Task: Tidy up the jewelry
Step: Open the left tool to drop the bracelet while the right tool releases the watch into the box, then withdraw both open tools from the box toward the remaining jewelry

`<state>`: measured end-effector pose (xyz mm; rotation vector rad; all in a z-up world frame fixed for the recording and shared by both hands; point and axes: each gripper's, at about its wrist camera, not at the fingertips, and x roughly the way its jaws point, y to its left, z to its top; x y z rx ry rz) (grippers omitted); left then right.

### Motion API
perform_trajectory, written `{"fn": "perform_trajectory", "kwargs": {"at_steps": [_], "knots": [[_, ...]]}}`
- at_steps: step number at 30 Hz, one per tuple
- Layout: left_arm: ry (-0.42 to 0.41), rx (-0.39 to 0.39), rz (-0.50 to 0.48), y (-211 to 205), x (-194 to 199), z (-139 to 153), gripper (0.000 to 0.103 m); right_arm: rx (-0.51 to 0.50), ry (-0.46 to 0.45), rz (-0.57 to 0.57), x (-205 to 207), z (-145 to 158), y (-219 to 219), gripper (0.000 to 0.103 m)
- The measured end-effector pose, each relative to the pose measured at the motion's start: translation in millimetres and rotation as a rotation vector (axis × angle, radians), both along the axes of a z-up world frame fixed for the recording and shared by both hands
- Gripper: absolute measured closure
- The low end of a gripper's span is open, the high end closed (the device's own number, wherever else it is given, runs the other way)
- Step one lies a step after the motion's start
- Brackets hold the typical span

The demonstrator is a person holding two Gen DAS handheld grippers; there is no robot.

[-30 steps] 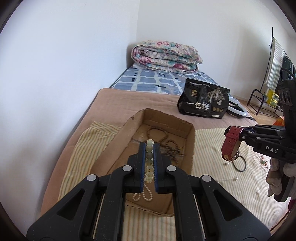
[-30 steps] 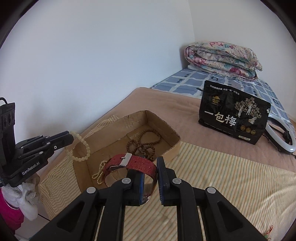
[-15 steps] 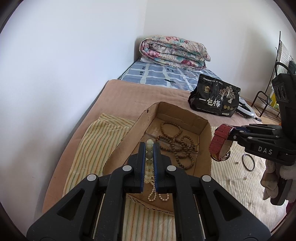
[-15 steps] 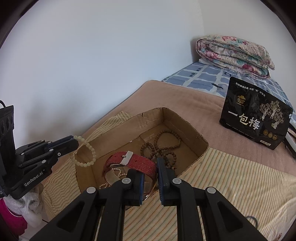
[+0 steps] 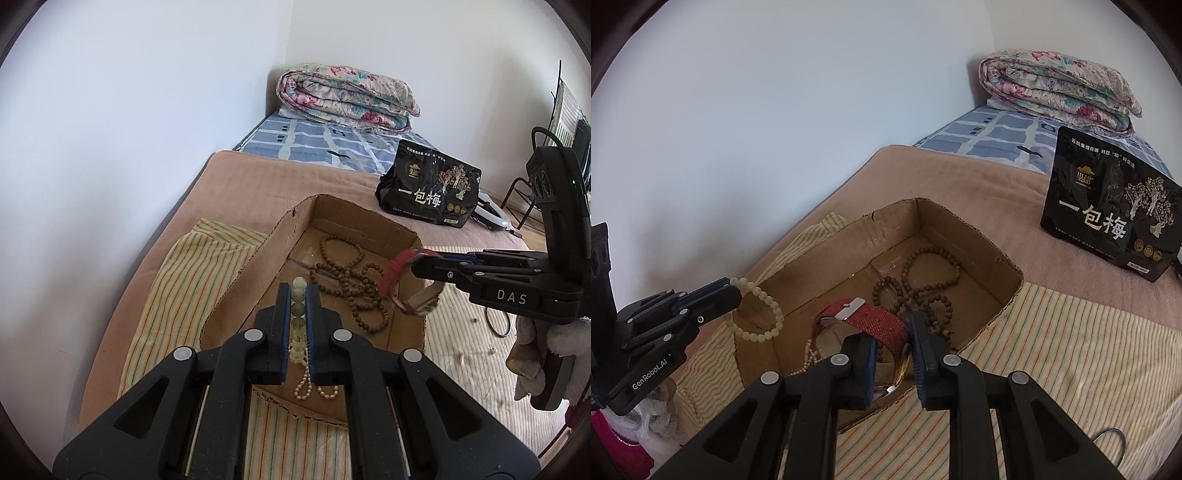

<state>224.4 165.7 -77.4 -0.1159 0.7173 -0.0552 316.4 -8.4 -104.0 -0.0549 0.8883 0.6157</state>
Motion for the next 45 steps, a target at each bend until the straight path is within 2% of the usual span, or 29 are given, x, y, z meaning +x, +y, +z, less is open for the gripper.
{"fn": "perform_trajectory", "kwargs": {"at_steps": [2,8,9,10,12,16,19,22,24,37,45], "knots": [[0.002,0.004,-0.002,-0.7,-0.3,-0.9,0.098,0.009,0.003,0.000,-0.7,-0.8,-1.1,0.076],[0.013,0.021,0.012,-1.8,0.3,-1.7,0.097,0.015,-0.026,-0.019,-2.5,6.4,-3.1,0.045],[0.016,0.018,0.016,-1.4,0.3,-1.5,0.089,0.016,-0.034,-0.024,-2.9,7.6,-3.4,0.041],[0.016,0.015,0.021,-1.0,0.2,-1.3,0.070,0.016,-0.039,-0.029,-2.5,8.5,-4.3,0.039],[0.000,0.010,0.029,-0.9,-1.9,0.3,0.056,0.017,-0.047,-0.042,-3.2,10.6,-6.7,0.031],[-0.005,0.016,0.031,-2.5,-3.6,2.9,0.056,0.018,-0.058,-0.061,-3.7,13.8,-11.5,0.025],[-0.005,0.013,0.031,-2.6,-4.1,3.4,0.056,0.013,-0.066,-0.075,-4.5,16.3,-14.8,0.015],[-0.006,0.015,0.029,-4.0,-4.7,4.5,0.056,0.015,-0.078,-0.085,-7.2,19.9,-19.2,0.011],[-0.006,0.014,0.027,-4.8,-5.4,5.8,0.056,0.012,-0.080,-0.093,-8.6,22.3,-20.5,0.002],[-0.034,0.026,0.002,-23.1,-22.1,24.4,0.056,-0.005,-0.136,-0.097,-29.4,40.3,-35.5,0.000],[-0.049,0.022,-0.030,-43.3,-31.8,35.2,0.056,0.002,-0.164,-0.132,-43.5,52.1,-63.8,0.000]]}}
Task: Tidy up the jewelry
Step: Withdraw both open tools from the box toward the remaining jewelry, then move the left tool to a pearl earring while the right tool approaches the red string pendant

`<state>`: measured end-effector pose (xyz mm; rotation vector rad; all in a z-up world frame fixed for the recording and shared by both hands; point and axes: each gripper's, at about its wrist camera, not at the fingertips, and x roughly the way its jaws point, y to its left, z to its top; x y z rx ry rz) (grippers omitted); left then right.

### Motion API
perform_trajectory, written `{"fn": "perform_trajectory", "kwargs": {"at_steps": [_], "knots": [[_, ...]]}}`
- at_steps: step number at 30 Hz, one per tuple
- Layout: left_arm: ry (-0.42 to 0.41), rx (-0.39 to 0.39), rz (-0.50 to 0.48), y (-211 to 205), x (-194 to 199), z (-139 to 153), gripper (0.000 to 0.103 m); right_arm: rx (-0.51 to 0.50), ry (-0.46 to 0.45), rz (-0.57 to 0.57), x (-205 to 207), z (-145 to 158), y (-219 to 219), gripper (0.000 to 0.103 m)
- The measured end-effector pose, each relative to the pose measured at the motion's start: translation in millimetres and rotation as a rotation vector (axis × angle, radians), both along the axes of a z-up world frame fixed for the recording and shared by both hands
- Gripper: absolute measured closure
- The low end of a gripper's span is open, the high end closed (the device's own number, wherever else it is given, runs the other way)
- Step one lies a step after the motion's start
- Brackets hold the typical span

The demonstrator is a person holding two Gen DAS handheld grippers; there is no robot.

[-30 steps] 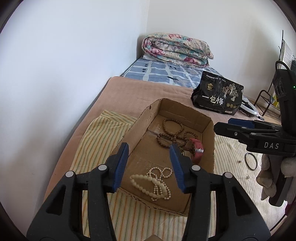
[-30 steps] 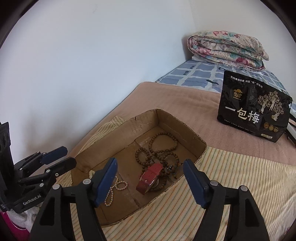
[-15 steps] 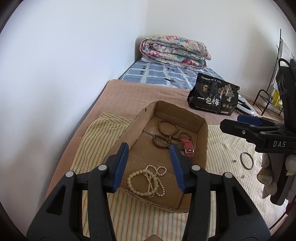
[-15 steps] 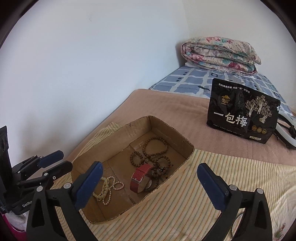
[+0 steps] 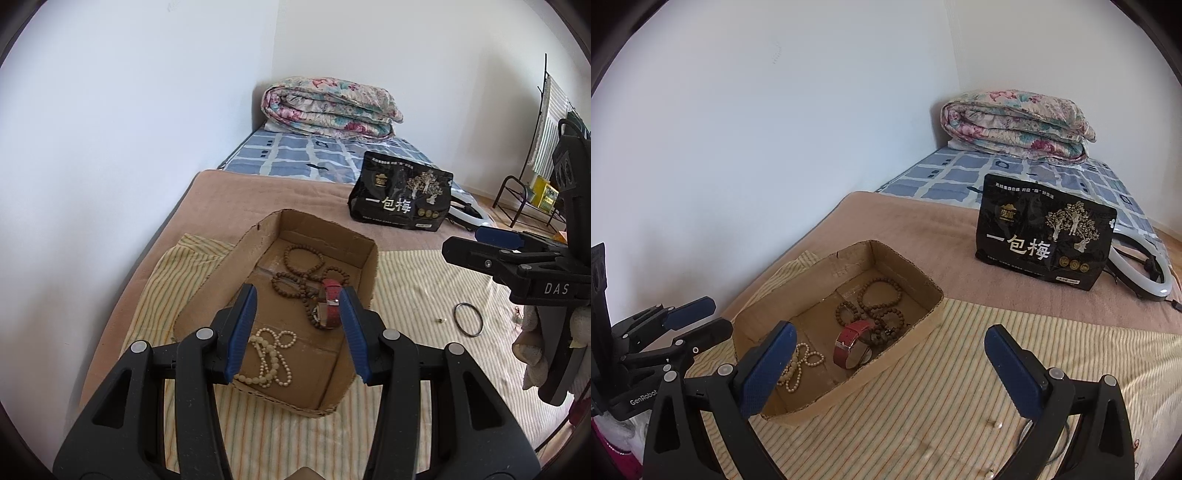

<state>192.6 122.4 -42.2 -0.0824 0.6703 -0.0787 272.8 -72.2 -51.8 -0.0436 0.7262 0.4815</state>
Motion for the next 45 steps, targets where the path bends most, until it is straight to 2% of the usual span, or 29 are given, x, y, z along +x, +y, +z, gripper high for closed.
{"fn": "perform_trajectory", "kwargs": {"at_steps": [6,21,28,37,45], "knots": [[-0.018,0.019,-0.035,-24.3,-6.6,9.0,0.056,0.012,-0.003,-0.034,-7.5,4.3,-27.0,0.000],[-0.013,-0.004,-0.146,-86.9,-12.7,12.3,0.056,0.010,-0.041,-0.156,-38.3,16.7,-124.4,0.000],[0.017,-0.019,-0.209,-117.9,-9.5,0.4,0.056,-0.033,-0.069,-0.231,-59.7,16.5,-186.1,0.000],[0.052,-0.039,-0.277,-152.7,-5.4,-16.9,0.056,-0.055,-0.060,-0.337,-79.3,9.6,-256.8,0.000],[0.094,-0.053,-0.322,-174.5,0.3,-37.6,0.056,-0.073,-0.023,-0.376,-87.3,-15.1,-295.5,0.000]]}}
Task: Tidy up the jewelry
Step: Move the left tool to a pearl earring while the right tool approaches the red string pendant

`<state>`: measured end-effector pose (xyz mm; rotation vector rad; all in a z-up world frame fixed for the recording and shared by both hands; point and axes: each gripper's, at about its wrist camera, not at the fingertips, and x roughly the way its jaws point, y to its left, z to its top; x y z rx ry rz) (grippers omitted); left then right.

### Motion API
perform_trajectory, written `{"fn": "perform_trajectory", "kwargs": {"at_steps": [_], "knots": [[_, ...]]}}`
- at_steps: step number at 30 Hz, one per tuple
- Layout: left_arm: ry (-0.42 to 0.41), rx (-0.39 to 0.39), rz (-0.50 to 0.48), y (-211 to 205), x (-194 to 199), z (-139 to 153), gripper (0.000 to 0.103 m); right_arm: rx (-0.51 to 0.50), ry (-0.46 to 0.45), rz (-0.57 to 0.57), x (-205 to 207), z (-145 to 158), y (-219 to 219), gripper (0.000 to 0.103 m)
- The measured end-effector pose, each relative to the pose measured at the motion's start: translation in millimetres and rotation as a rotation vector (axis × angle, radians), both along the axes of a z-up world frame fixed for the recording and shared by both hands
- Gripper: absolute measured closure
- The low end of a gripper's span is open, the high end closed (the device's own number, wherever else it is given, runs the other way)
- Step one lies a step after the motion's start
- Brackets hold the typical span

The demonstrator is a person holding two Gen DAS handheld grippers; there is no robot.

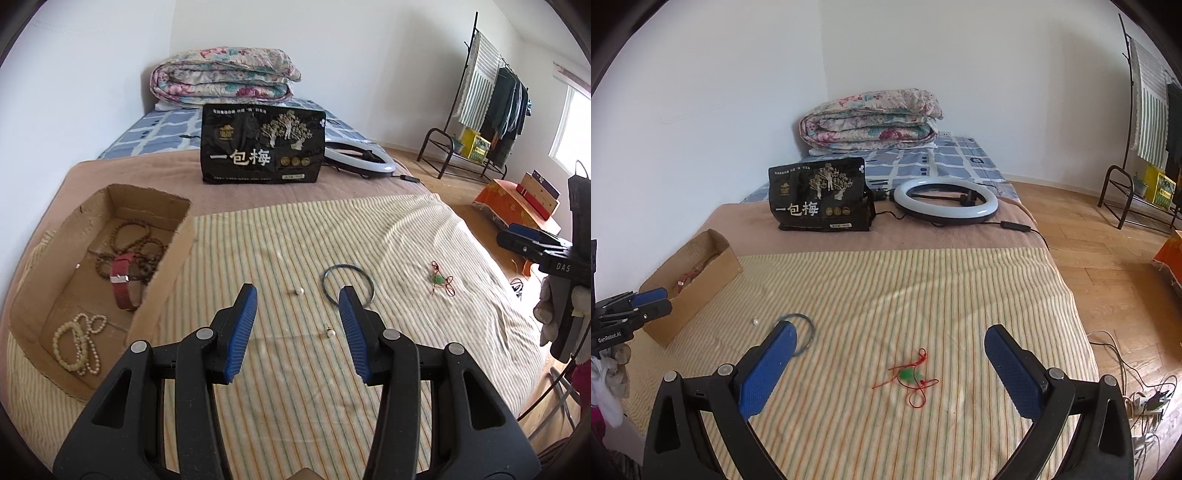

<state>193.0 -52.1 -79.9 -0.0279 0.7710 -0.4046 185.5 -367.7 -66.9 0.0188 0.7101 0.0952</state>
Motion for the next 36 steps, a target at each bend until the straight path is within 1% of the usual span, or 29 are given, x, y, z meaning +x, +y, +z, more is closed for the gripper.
{"fn": "perform_trajectory", "kwargs": {"at_steps": [4,12,14,15,16,20,22,26,29,33,36], "knots": [[0.034,-0.010,-0.018,-8.0,2.4,-14.0,0.056,-0.026,0.032,0.000,1.1,-20.2,-5.0,0.000],[0.090,0.002,-0.081,-30.0,6.2,-42.2,0.056,-0.017,0.101,0.012,6.8,-57.1,-13.8,0.000],[0.098,0.011,-0.099,-37.4,6.8,-48.4,0.062,-0.021,0.110,0.015,8.4,-63.4,-14.8,0.001],[0.107,0.018,-0.107,-40.8,7.7,-51.7,0.071,-0.023,0.115,0.017,9.3,-66.5,-14.8,0.003],[0.116,0.025,-0.116,-44.5,8.7,-55.4,0.074,-0.024,0.121,0.021,10.5,-69.1,-15.2,0.004],[0.133,0.049,-0.134,-54.9,10.6,-69.9,0.076,-0.038,0.140,0.032,16.1,-79.6,-15.1,0.007],[0.142,0.056,-0.137,-57.4,11.5,-74.8,0.081,-0.039,0.145,0.040,18.4,-83.3,-14.9,0.009],[0.152,0.076,-0.132,-59.8,15.8,-82.7,0.081,-0.045,0.159,0.058,22.8,-91.2,-11.3,0.010],[0.154,0.084,-0.129,-61.0,18.2,-85.7,0.082,-0.054,0.172,0.070,25.8,-96.9,-7.8,0.018],[0.157,0.093,-0.136,-63.9,20.9,-88.8,0.082,-0.055,0.183,0.084,29.3,-101.7,-5.6,0.018],[0.157,0.104,-0.140,-66.9,22.1,-91.2,0.089,-0.064,0.190,0.089,32.3,-104.2,-4.2,0.020]]}}
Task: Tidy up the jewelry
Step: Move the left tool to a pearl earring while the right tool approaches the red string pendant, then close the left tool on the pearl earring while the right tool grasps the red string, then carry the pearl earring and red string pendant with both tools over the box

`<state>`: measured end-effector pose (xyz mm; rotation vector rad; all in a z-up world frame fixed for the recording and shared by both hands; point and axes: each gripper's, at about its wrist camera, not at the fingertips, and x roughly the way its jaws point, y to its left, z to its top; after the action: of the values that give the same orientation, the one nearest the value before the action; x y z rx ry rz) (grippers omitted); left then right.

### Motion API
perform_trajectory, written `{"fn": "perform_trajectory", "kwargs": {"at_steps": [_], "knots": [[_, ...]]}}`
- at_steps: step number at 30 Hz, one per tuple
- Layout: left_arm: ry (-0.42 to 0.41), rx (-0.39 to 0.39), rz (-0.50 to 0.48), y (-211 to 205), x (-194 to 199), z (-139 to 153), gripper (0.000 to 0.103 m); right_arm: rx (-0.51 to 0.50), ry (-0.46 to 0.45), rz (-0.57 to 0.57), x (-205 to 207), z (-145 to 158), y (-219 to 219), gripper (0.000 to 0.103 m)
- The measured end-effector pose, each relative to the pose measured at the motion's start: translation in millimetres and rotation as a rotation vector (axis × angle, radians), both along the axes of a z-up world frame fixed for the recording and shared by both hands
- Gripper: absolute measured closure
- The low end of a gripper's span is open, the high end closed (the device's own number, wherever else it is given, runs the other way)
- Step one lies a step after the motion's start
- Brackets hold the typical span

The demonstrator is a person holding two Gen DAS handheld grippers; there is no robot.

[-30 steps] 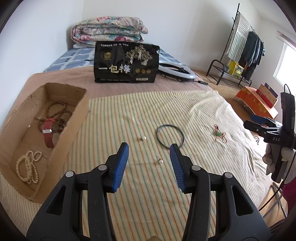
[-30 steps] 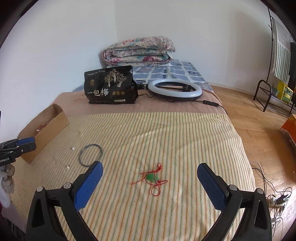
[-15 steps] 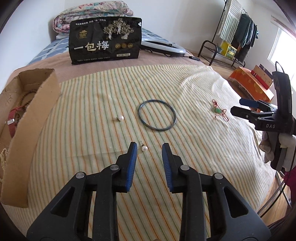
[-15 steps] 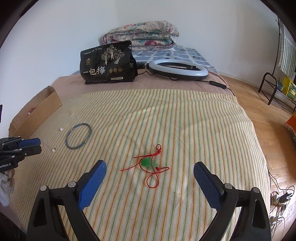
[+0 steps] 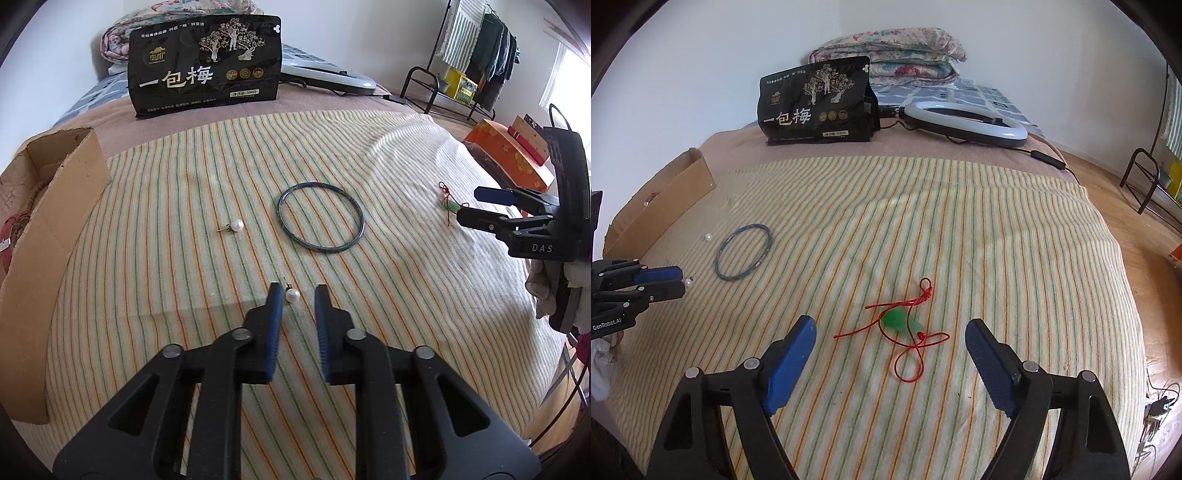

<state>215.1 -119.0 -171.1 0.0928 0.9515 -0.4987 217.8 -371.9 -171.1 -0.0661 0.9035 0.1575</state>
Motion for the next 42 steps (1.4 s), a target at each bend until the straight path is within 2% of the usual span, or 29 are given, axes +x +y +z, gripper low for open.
{"fn": "perform_trajectory", "kwargs": {"at_steps": [5,10,13,15,24,42], "knots": [[0.006,0.007,-0.002,-2.2,1.6,-4.2,0.090,-0.020,0.022,0.000,8.1,-6.2,-1.5,0.030],[0.009,0.007,0.002,-2.1,2.7,-6.8,0.094,-0.031,0.051,0.012,15.9,-14.1,2.3,0.035],[0.010,0.005,0.003,-1.7,3.8,-7.5,0.095,-0.035,0.059,0.018,19.3,-17.2,4.3,0.047],[0.013,0.002,0.004,-1.1,4.4,-7.7,0.096,-0.031,0.061,0.019,19.6,-17.7,4.6,0.059],[0.015,-0.018,0.016,1.2,5.3,-7.7,0.097,0.001,0.063,0.025,15.5,-16.3,-0.4,0.088],[-0.025,-0.038,0.029,11.0,-9.0,14.4,0.097,0.031,0.016,0.024,-2.1,7.7,3.1,0.091]]}}
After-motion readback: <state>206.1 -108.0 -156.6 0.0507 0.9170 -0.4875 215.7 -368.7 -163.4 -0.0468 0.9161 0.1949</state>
